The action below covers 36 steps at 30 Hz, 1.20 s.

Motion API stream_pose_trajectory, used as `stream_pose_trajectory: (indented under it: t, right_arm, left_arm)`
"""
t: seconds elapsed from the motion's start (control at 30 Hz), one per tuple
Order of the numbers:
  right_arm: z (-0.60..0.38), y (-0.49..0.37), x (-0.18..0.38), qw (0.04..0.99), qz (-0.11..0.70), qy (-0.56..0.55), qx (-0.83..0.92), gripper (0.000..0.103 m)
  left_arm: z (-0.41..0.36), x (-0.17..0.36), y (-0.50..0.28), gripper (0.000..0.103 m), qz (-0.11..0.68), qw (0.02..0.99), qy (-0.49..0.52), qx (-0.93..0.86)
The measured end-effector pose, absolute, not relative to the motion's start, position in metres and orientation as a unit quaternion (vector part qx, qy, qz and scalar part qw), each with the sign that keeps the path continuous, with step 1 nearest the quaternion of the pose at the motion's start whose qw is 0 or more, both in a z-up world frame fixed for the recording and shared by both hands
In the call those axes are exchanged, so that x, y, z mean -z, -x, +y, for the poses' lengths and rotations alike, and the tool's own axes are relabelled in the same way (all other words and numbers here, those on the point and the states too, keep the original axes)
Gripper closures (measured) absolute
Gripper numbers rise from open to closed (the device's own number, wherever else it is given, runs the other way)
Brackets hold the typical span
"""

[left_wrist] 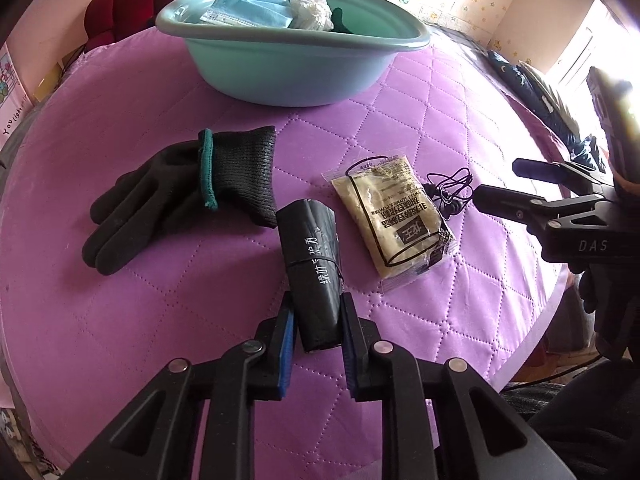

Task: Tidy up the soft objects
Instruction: 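Grasp the black rolled bag with the left tool while the right tool grasps the black earphones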

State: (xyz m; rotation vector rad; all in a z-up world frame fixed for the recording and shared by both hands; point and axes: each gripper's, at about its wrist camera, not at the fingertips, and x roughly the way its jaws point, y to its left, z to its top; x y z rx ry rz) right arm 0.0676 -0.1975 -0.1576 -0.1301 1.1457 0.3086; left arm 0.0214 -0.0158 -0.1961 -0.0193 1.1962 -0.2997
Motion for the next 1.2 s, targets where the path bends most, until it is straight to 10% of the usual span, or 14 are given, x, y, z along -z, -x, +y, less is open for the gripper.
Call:
stream_pose_trajectory:
  t: [0.27, 0.47, 0.67, 1.2]
  right_arm:
    - [-0.190, -0.078, 0.172, 0.808, 0.559, 0.064, -0.173, 0.008]
    - [-0.185, -0.087, 0.181, 0.793, 0.577, 0.052, -0.191, 0.035]
    - [-0.178, -0.088, 0.189, 0.781, 0.585, 0.046, -0.211, 0.090]
    - [-0.195, -0.055, 0.155, 0.805, 0.559, 0.044, -0.192, 0.092]
  left_arm:
    - [-0.023, 0.181, -0.014, 0.082, 0.550, 0.824, -0.016, 0.134]
    - [-0.020, 0.176, -0.014, 0.081, 0.547, 0.828, -0.010, 0.121]
    - [-0.019, 0.174, -0.009, 0.080, 0.542, 0.832, -0.009, 0.114]
    - [-0.012, 0.157, 0.000, 0.080, 0.524, 0.843, -0.007, 0.118]
